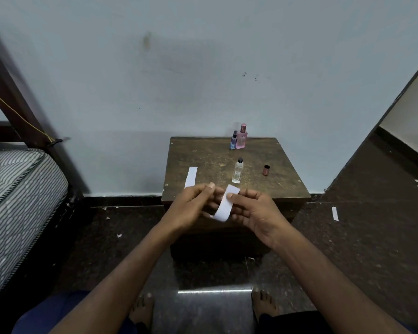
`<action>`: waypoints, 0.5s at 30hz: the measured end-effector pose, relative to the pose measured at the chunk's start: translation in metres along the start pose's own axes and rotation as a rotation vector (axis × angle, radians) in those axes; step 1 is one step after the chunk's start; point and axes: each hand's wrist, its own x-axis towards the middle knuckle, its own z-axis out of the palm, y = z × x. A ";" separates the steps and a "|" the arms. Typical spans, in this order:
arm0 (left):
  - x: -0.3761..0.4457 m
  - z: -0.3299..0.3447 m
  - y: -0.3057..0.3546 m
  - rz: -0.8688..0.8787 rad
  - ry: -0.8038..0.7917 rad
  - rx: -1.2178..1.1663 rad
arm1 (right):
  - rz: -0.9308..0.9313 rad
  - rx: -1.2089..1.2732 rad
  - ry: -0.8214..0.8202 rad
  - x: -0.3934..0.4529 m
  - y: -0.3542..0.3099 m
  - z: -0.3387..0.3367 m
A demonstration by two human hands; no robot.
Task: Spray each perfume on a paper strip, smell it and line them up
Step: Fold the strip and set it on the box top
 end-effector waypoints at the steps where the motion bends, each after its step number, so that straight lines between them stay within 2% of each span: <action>1: -0.001 0.003 0.001 -0.027 -0.046 -0.032 | 0.009 0.058 0.030 -0.001 -0.001 0.001; 8: -0.001 0.009 0.002 -0.058 -0.123 -0.095 | 0.035 0.195 0.182 -0.003 -0.006 -0.004; 15: -0.001 0.006 0.002 -0.042 -0.098 -0.048 | 0.048 0.232 0.213 -0.005 -0.011 -0.006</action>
